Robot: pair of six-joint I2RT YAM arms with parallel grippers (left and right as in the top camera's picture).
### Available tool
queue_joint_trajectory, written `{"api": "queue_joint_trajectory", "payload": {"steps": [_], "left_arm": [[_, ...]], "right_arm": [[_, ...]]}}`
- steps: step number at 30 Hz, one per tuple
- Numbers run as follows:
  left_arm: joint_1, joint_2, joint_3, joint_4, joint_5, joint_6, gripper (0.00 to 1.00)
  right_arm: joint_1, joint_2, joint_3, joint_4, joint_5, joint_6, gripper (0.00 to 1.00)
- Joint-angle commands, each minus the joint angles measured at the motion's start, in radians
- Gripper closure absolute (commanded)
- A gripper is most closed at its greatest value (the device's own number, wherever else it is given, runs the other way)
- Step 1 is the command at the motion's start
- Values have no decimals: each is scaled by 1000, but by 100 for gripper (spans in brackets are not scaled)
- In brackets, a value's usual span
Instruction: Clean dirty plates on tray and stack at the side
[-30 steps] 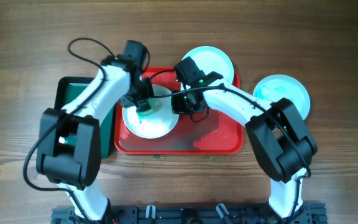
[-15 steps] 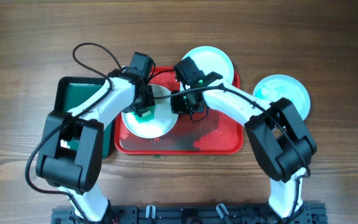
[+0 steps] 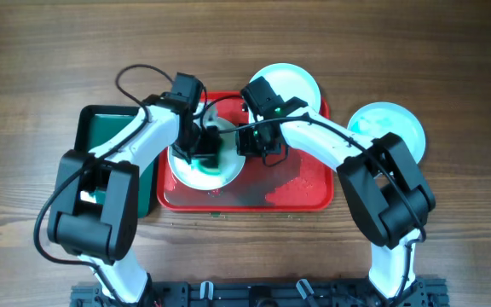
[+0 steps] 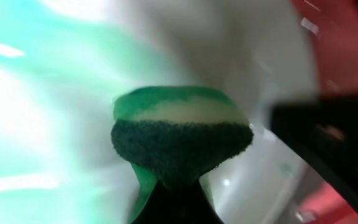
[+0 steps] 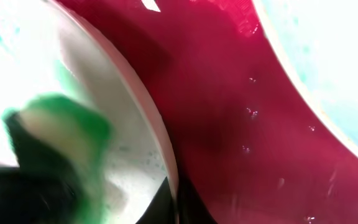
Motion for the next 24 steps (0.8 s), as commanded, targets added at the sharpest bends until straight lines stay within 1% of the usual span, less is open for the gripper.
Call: {"api": "queue_joint_trajectory", "payload": {"steps": [1, 2, 4, 5, 7, 9, 11, 13, 15, 16, 18, 19, 20, 24], "left_arm": [[-6, 27, -23, 40, 147, 103, 96], [-4, 27, -23, 63, 112, 75, 96], [8, 27, -22, 138, -93, -83, 96], [11, 27, -22, 157, -149, -114, 96], [22, 27, -22, 212, -332, -209, 96], [25, 27, -18, 213, -451, -266, 96], [24, 27, -17, 175, -521, -324, 96], [24, 27, -17, 103, -528, -404, 96], [24, 27, -17, -5, -507, -522, 96], [24, 27, -17, -49, -465, -547, 96], [24, 27, -17, -119, -369, -548, 96], [24, 27, -17, -146, -329, -537, 96], [24, 27, -17, -164, -282, -485, 96], [24, 27, -17, -182, -85, -225, 96]], "right_arm": [[-14, 33, -14, -14, -31, -24, 95], [-14, 33, -14, -14, -31, -25, 96], [-14, 33, -14, -16, -31, -25, 96], [-14, 33, -14, -16, -31, -25, 95], [-14, 33, -14, -17, -31, -25, 96], [-14, 33, -14, -17, -31, -25, 96], [-14, 33, -14, -17, -30, -26, 96], [-14, 33, -14, -17, -30, -25, 96], [-14, 33, -14, -16, -30, -25, 96], [-14, 33, -14, -17, -30, -25, 96], [-18, 33, -14, -17, -30, -25, 96], [-22, 33, -14, -18, -31, -26, 95], [-26, 33, -14, -18, -35, -26, 96], [-42, 33, -14, -18, -50, -34, 96]]}}
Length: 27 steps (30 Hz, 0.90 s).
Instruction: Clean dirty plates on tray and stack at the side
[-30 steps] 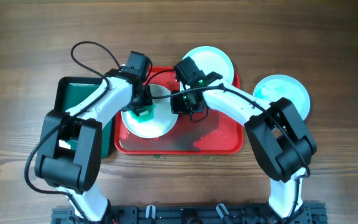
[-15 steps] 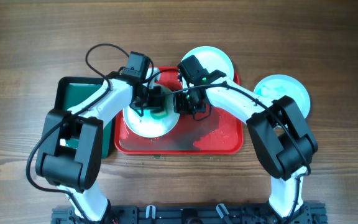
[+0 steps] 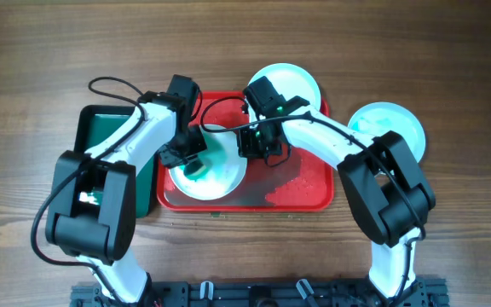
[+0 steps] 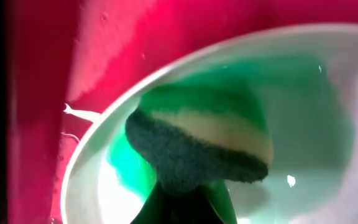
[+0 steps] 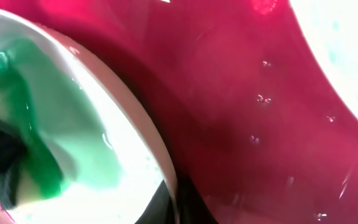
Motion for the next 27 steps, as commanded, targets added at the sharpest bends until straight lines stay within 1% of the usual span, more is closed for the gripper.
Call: {"api": "queue_joint_trajectory", "payload": {"steps": [1, 3, 5, 7, 10, 11, 13, 15, 17, 18, 20, 21, 23, 24, 27], "left_arm": [[0, 32, -43, -29, 232, 245, 96], [-9, 32, -43, -29, 293, 392, 96], [-23, 32, -43, -16, 292, 447, 96], [-32, 32, -43, 15, 292, 482, 96], [-39, 32, -43, 113, 270, 481, 96], [-39, 32, -43, 175, 223, 440, 96], [-39, 32, -43, 254, 82, 322, 96], [-39, 32, -43, 308, -114, 188, 96], [-39, 32, -43, 313, -295, 73, 96], [-39, 32, -43, 305, -358, 27, 96], [-39, 31, -43, 269, -451, -55, 96], [-39, 31, -43, 244, -469, -83, 96], [-39, 31, -43, 198, -438, -85, 96], [-39, 32, -43, 176, -383, -63, 96], [-39, 32, -43, 157, -87, 138, 96]], "right_arm": [[-32, 27, -13, 0, 0, 4, 96], [-38, 27, -13, -1, 0, 3, 96], [-40, 27, -13, -3, 0, 1, 96], [-40, 27, -13, -3, 0, 1, 96], [-40, 27, -13, -3, 0, 1, 96], [-40, 27, -13, -3, 0, 1, 96], [-40, 27, -13, -4, 0, 1, 96], [-40, 27, -13, -6, 0, 0, 96], [-40, 27, -13, -6, 0, 0, 96], [-40, 27, -13, -6, 0, 0, 96], [-40, 27, -13, -6, 0, 0, 96], [-40, 27, -13, -6, 0, 0, 96], [-40, 27, -13, -6, 0, 0, 96], [-40, 27, -13, -6, 0, 0, 96], [-40, 27, -13, -5, 0, 0, 96]]}}
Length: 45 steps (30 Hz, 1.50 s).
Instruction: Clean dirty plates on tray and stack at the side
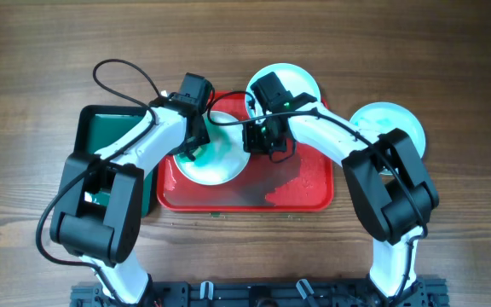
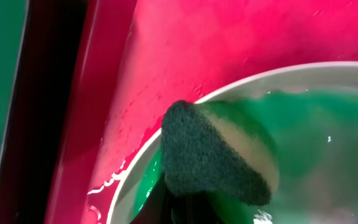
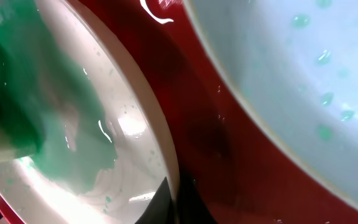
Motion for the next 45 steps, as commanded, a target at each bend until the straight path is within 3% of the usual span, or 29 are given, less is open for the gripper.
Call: {"api": "queue_joint_trajectory", "payload": {"steps": [1, 4, 6, 12, 19, 23, 26, 29, 34, 35, 41, 45], "left_arm": [[18, 31, -24, -31, 318, 224, 96], [18, 31, -24, -53, 673, 426, 96], [18, 31, -24, -60, 800, 482, 96], [19, 31, -24, 56, 818, 449, 96], [19, 31, -24, 262, 339, 169, 96], [19, 31, -24, 191, -47, -16, 96], [19, 31, -24, 54, -113, -67, 96], [18, 31, -24, -28, 6, -59, 96], [18, 31, -24, -98, 670, 249, 96], [18, 31, -24, -97, 733, 272, 96], [19, 31, -24, -23, 777, 294, 96], [19, 31, -24, 122, 694, 289, 96]], "right_arm": [[-5, 26, -11, -13, 3, -5, 96], [-5, 26, -11, -13, 3, -10, 96], [-5, 26, -11, -13, 3, -10, 96], [-5, 26, -11, -13, 2, -11, 96], [-5, 26, -11, -13, 3, -12, 96], [-5, 26, -11, -13, 3, -13, 96], [-5, 26, -11, -13, 3, -13, 96], [-5, 26, -11, -12, 3, -12, 96], [-5, 26, -11, -12, 3, -13, 96], [-5, 26, -11, -12, 3, -13, 96], [-5, 26, -11, -11, 3, -16, 96], [-5, 26, -11, -10, 3, -15, 96]]}}
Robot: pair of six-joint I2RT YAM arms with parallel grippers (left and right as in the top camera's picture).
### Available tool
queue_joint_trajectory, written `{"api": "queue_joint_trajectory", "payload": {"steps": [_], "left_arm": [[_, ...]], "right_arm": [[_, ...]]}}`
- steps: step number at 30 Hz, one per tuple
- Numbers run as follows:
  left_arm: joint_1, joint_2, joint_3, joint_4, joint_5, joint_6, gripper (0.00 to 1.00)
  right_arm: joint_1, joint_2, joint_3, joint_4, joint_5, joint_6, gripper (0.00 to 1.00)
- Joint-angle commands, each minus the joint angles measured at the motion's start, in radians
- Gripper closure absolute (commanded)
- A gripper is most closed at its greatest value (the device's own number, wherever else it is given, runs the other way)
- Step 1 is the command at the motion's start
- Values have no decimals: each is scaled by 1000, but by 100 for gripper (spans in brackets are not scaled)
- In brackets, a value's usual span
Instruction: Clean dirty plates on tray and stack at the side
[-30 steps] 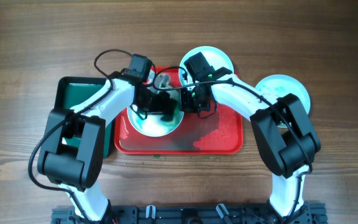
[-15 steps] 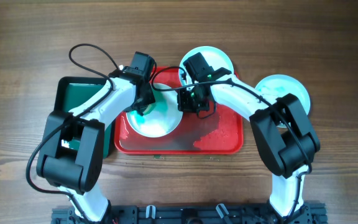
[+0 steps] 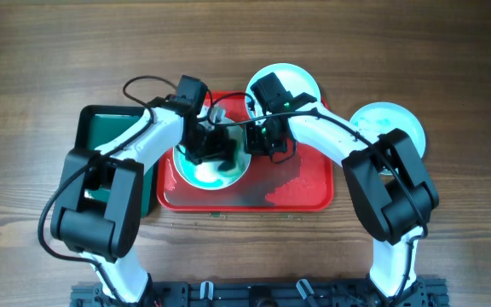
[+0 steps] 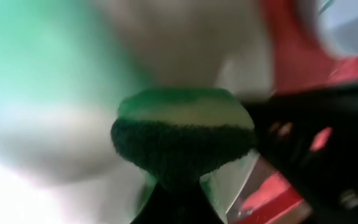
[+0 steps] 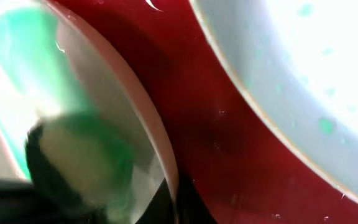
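Observation:
A white plate (image 3: 196,173) smeared with green soap lies on the red tray (image 3: 297,192). My left gripper (image 3: 214,153) is shut on a green and yellow sponge (image 4: 182,137), pressed on the plate's right part. My right gripper (image 3: 250,145) is shut on that plate's right rim (image 5: 160,143), with the sponge (image 5: 79,155) close beside it. A second white plate (image 3: 292,81) with green specks rests on the tray's far edge. A pale blue plate (image 3: 390,124) sits on the table to the right.
A green bin (image 3: 113,128) stands left of the tray, under my left arm. Water pools on the tray's bare right half. Wooden table (image 3: 450,51) surrounds the tray.
My left gripper has carried the sponge from the plate's far left rim to its right part, close to the right gripper. The right gripper still pinches the rim.
The sponge was first on the plate's right side by my right gripper. It was then at the plate's left, then at its far left rim, and is now back at the right. My right gripper kept the rim pinched throughout.

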Motion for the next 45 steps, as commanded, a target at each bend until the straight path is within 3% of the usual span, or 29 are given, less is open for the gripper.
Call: {"api": "queue_joint_trajectory", "payload": {"steps": [1, 5, 8, 10, 12, 15, 19, 22, 24, 28, 30, 33, 34, 38, 41, 45], "left_arm": [[-4, 13, -6, 116, -92, 2, 96], [-4, 13, -6, 148, -446, -134, 96], [-4, 13, -6, 35, -766, -308, 96], [-4, 13, -6, -66, -860, -396, 96], [-4, 13, -6, -152, -857, -423, 96], [-6, 13, -6, -231, -732, -412, 96], [-6, 13, -6, -245, -235, -105, 96], [-6, 13, -6, -244, 18, 83, 96], [-6, 13, -6, -217, 87, 141, 96], [-3, 13, -6, -66, 81, 127, 96], [-3, 13, -6, 31, 24, 72, 96], [-3, 13, -6, 134, -243, -101, 96], [-3, 13, -6, 143, -416, -182, 96], [-3, 13, -6, 22, -748, -294, 96], [-3, 13, -6, -92, -849, -319, 96], [-3, 13, -6, -209, -845, -322, 96]], "right_arm": [[-4, 26, -11, 1, 10, 4, 96], [-4, 26, -11, 0, 10, 3, 96], [-4, 26, -11, 0, 10, 3, 96], [-4, 26, -11, 0, 10, 3, 96], [-4, 26, -11, 1, 10, 3, 96], [-4, 26, -11, 1, 10, 3, 96], [-4, 26, -11, 1, 10, 3, 96], [-4, 26, -11, 1, 10, 3, 96], [-4, 26, -11, 2, 10, 3, 96], [-4, 26, -11, 1, 10, 3, 96], [-4, 26, -11, 2, 10, 3, 96], [-4, 26, -11, 1, 10, 3, 96], [-4, 26, -11, 1, 10, 3, 96], [-4, 26, -11, 1, 10, 2, 96], [-4, 26, -11, 2, 10, 2, 96], [-4, 26, -11, 2, 10, 3, 96]]}}
